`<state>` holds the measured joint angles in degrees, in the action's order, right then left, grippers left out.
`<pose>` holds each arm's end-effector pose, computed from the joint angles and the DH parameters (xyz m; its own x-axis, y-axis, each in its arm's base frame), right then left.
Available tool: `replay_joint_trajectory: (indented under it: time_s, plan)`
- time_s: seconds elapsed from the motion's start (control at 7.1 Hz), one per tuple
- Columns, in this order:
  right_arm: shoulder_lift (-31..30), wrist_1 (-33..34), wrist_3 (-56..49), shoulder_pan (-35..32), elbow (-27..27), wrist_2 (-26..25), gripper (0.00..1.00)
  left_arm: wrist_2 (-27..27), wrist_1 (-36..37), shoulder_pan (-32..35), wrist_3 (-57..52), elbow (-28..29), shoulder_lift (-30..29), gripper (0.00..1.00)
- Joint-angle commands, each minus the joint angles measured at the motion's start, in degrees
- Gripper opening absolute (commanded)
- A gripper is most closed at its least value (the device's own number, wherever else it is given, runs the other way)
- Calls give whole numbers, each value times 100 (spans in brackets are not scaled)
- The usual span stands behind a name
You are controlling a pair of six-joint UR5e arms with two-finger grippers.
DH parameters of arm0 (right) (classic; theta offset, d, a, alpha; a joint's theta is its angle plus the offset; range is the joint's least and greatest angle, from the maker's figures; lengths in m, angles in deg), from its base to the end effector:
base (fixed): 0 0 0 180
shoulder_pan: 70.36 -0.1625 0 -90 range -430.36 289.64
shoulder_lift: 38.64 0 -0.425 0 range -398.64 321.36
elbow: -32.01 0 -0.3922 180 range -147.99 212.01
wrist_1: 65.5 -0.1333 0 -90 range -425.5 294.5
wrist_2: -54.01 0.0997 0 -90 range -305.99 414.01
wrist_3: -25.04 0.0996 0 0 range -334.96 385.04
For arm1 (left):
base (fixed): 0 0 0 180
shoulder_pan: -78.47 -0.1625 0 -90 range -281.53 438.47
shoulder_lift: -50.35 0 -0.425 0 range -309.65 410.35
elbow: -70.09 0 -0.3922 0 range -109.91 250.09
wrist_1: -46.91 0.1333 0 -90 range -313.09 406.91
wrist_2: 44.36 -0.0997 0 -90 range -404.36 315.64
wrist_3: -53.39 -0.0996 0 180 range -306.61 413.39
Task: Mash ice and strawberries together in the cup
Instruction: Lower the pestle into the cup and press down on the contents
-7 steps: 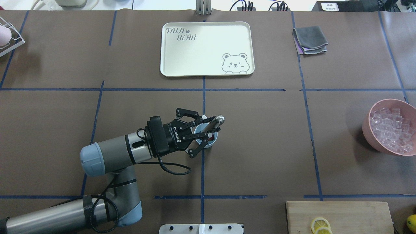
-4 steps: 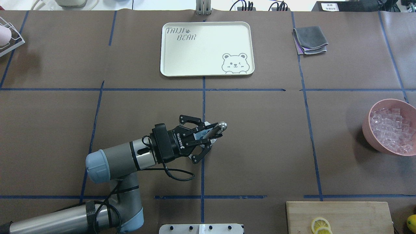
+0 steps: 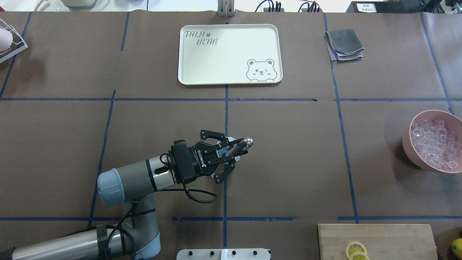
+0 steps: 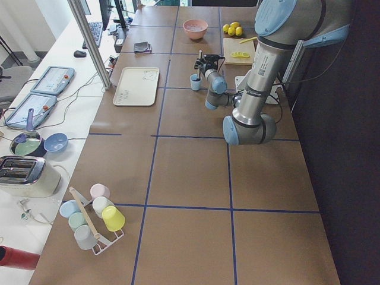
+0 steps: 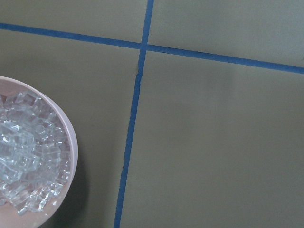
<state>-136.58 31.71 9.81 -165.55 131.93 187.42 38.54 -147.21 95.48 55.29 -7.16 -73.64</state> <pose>0.1031 -0.4183 0.6510 0.7163 -0.1369 0.6843 0.1016 0.9906 0.0918 0.5561 -0.3224 0.2343 0.3681 0.9245 -0.0985 0.5659 -0.1387 0.8127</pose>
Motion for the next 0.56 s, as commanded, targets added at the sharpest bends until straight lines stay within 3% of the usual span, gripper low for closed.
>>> replay_joint_trajectory:
  time_s: [0.0,0.14,0.42]
  plan:
    - [-41,-9,2,0,1,17,100,7,49,126,21,-61,-177,0]
    - [-42,0,2,0,1,35,100,15,128,275,73,-279,-178,0]
    - [-50,0,2,0,1,35,100,24,1248,338,787,-806,-117,0]
